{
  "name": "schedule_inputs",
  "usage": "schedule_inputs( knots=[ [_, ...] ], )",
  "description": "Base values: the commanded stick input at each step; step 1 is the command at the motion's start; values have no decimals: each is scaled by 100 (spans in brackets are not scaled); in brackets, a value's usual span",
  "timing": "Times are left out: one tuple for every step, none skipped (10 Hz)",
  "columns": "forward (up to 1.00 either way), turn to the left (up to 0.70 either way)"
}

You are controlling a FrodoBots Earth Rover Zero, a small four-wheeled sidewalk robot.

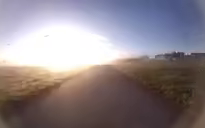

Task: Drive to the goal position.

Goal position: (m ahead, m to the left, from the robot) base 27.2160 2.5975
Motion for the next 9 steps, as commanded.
schedule_inputs(
  knots=[
    [70, 0],
    [70, 0],
    [70, 0],
    [70, 0],
    [70, 0],
    [70, 0],
    [70, 0],
    [70, 0],
    [70, 0]
  ],
)
